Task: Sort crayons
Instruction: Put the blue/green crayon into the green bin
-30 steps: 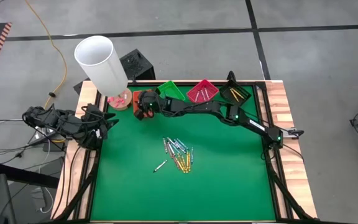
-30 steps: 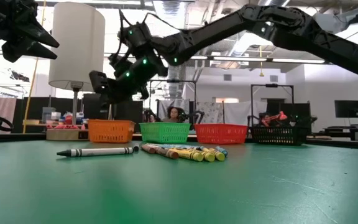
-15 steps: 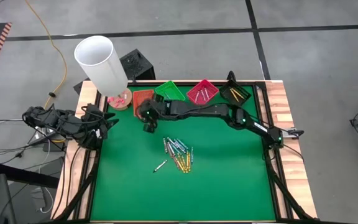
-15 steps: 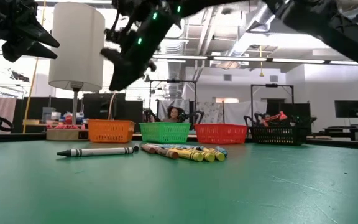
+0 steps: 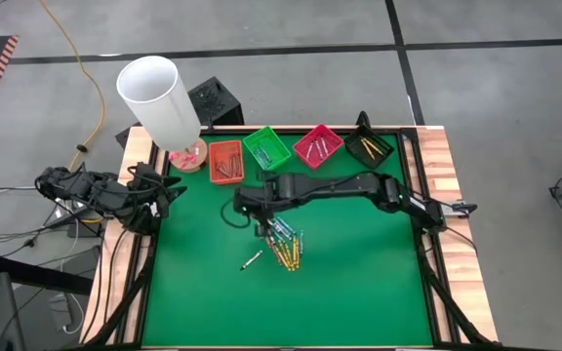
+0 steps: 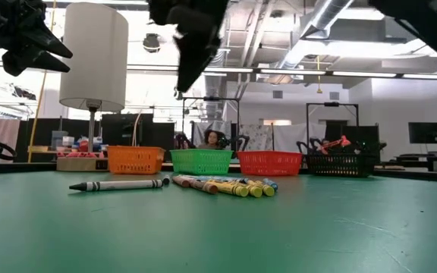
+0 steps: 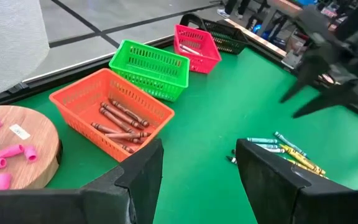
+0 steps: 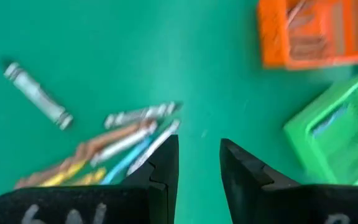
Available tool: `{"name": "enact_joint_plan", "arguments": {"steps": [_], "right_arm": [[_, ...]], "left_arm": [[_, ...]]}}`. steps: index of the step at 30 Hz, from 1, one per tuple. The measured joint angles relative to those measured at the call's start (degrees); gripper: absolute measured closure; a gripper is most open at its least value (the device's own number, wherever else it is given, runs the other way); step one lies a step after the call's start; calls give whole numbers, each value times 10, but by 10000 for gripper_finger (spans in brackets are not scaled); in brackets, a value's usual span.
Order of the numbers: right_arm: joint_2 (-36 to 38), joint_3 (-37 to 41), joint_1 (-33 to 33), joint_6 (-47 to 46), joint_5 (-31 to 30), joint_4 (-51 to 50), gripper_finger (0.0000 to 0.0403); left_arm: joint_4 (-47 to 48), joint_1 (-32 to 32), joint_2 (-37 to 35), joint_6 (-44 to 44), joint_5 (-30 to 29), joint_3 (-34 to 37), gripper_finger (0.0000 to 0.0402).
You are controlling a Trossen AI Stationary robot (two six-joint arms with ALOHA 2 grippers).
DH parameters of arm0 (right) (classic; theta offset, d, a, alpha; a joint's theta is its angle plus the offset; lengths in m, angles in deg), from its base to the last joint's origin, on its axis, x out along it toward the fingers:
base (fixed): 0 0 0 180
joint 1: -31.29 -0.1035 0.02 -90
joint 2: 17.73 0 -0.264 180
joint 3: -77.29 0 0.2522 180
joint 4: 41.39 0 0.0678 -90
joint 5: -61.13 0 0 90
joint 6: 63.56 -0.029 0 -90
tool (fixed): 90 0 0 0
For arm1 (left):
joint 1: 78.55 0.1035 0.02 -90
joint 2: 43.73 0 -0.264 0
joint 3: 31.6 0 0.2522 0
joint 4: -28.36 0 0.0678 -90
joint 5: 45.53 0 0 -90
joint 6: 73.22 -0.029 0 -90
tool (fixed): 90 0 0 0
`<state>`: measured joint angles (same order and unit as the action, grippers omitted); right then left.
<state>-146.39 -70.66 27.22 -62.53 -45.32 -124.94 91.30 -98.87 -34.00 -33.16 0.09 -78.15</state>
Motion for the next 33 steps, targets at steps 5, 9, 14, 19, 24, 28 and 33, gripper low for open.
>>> {"name": "enact_joint_plan", "arguments": {"steps": [5, 9, 14, 19, 24, 28, 33], "right_arm": [[16, 0, -35, -44, -2, -91, 290], [20, 0, -72, -85, -2, -137, 290], [20, 1, -132, -114, -13, -188, 290], [39, 2, -188, -153, -34, -201, 290], [64, 7, -227, -233, -82, -202, 290], [67, 7, -250, -274, -134, -202, 290], [70, 19, -268, -275, -152, -202, 290]], "left_arm": [[0, 0, 0, 1, 0, 0, 210], [0, 0, 0, 2, 0, 0, 210], [0, 0, 0, 2, 0, 0, 210], [2, 0, 0, 2, 1, 0, 210], [3, 0, 0, 2, 1, 0, 210], [3, 0, 0, 2, 5, 0, 210], [3, 0, 0, 4, 5, 0, 210]]}}
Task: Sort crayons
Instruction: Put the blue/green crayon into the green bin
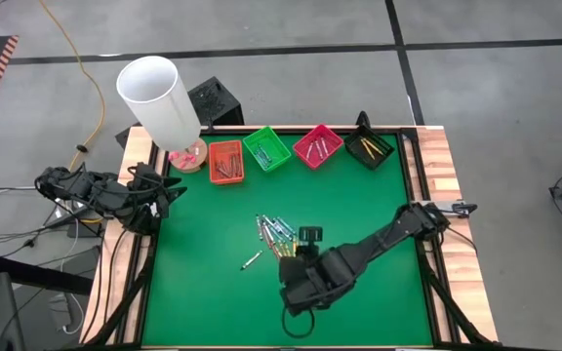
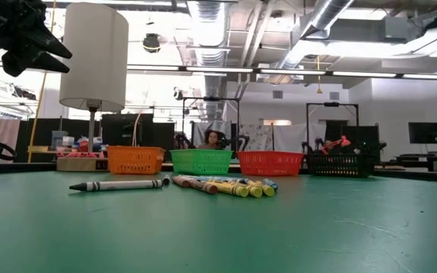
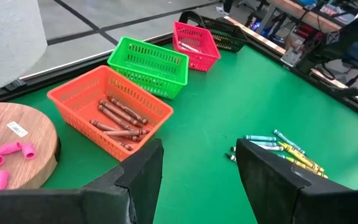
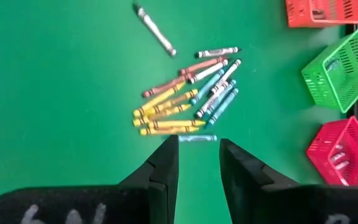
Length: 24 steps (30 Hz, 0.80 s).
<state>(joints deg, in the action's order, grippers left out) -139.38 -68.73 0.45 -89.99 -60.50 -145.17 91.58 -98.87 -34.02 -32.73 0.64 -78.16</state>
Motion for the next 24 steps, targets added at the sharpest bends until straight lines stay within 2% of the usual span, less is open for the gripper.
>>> {"name": "enact_joint_plan", "arguments": {"steps": [5, 8, 11, 16, 20, 24], "right_arm": [[68, 92, -7, -11, 0, 3, 293], [135, 184, -10, -30, -23, 58, 295], [207, 311, -6, -31, -42, 176, 295], [319, 514, 29, -75, -34, 401, 296], [351, 627, 56, -128, -30, 568, 296], [335, 692, 74, -140, -30, 734, 296]], "left_arm": [[0, 0, 0, 3, 0, 0, 210], [1, 0, 0, 3, 0, 0, 210], [1, 0, 0, 3, 0, 0, 210], [1, 0, 0, 3, -1, 0, 210], [1, 0, 0, 3, -3, 0, 210], [1, 0, 0, 6, -12, 0, 210]]}}
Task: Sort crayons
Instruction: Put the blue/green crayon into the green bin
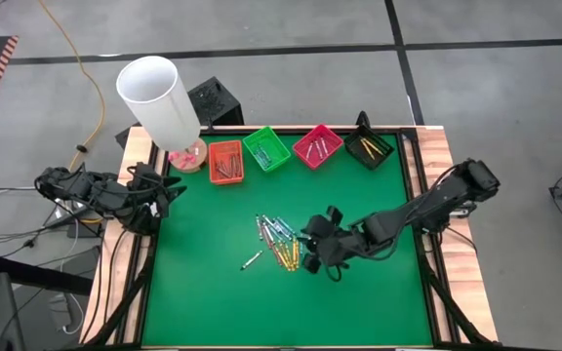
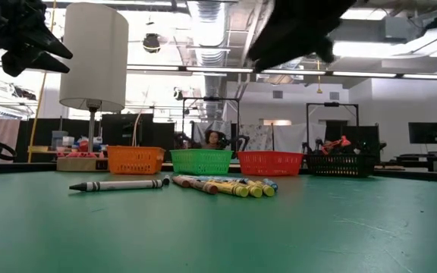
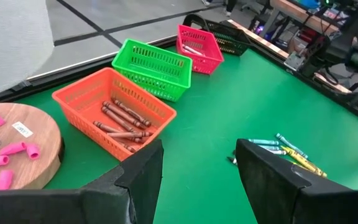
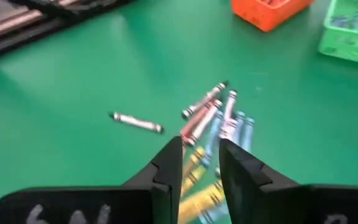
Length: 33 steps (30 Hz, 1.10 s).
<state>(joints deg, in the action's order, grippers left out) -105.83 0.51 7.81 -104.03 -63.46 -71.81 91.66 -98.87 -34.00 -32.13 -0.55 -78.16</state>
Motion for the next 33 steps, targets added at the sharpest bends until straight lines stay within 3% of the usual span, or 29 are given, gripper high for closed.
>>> {"name": "enact_joint_plan", "arguments": {"steps": [8, 19, 33], "right_arm": [[-140, -17, 15, 49, 0, 175, 296], [-249, -94, 16, 43, -13, 135, 296], [-256, -97, 18, 75, -60, 106, 296]], "left_arm": [[0, 0, 0, 4, -3, 0, 210], [12, 0, 0, 32, -3, 0, 210], [9, 0, 0, 30, -22, 0, 210]]}}
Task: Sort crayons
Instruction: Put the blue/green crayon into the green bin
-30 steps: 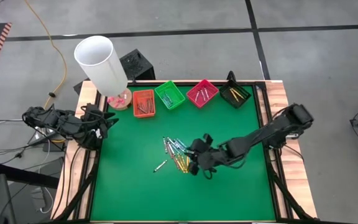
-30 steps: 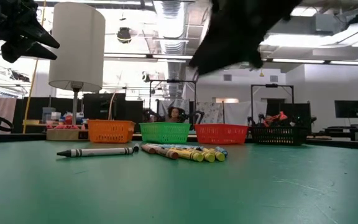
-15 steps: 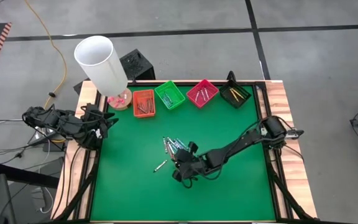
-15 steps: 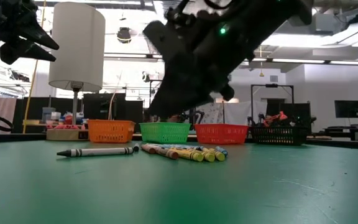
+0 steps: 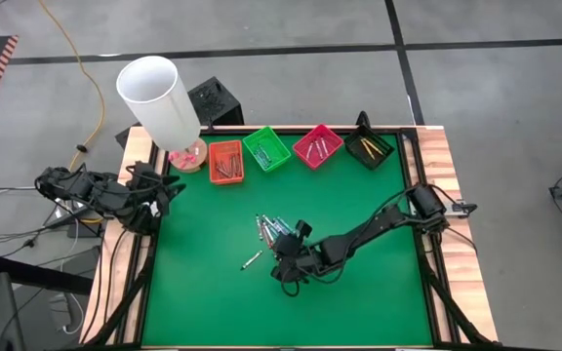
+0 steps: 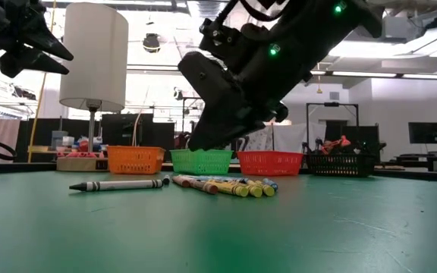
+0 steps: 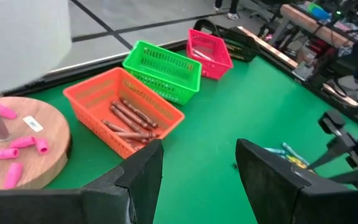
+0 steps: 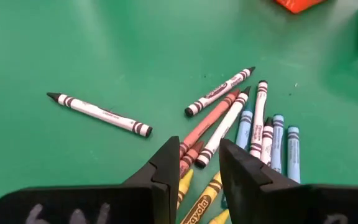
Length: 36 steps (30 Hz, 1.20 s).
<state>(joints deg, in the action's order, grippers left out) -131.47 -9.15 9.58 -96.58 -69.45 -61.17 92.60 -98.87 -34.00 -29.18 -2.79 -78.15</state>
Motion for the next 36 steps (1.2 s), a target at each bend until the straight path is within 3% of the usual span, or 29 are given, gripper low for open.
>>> {"name": "enact_joint_plan", "arguments": {"steps": [17, 25, 36], "right_arm": [[-9, 0, 54, 52, -29, 24, 296], [-55, 0, 53, 50, -28, 76, 296], [-56, 0, 58, 41, -22, 80, 296]], "left_arm": [[0, 0, 0, 3, 8, 0, 210], [0, 0, 0, 2, 5, 0, 210], [1, 0, 0, 0, 4, 0, 210]]}}
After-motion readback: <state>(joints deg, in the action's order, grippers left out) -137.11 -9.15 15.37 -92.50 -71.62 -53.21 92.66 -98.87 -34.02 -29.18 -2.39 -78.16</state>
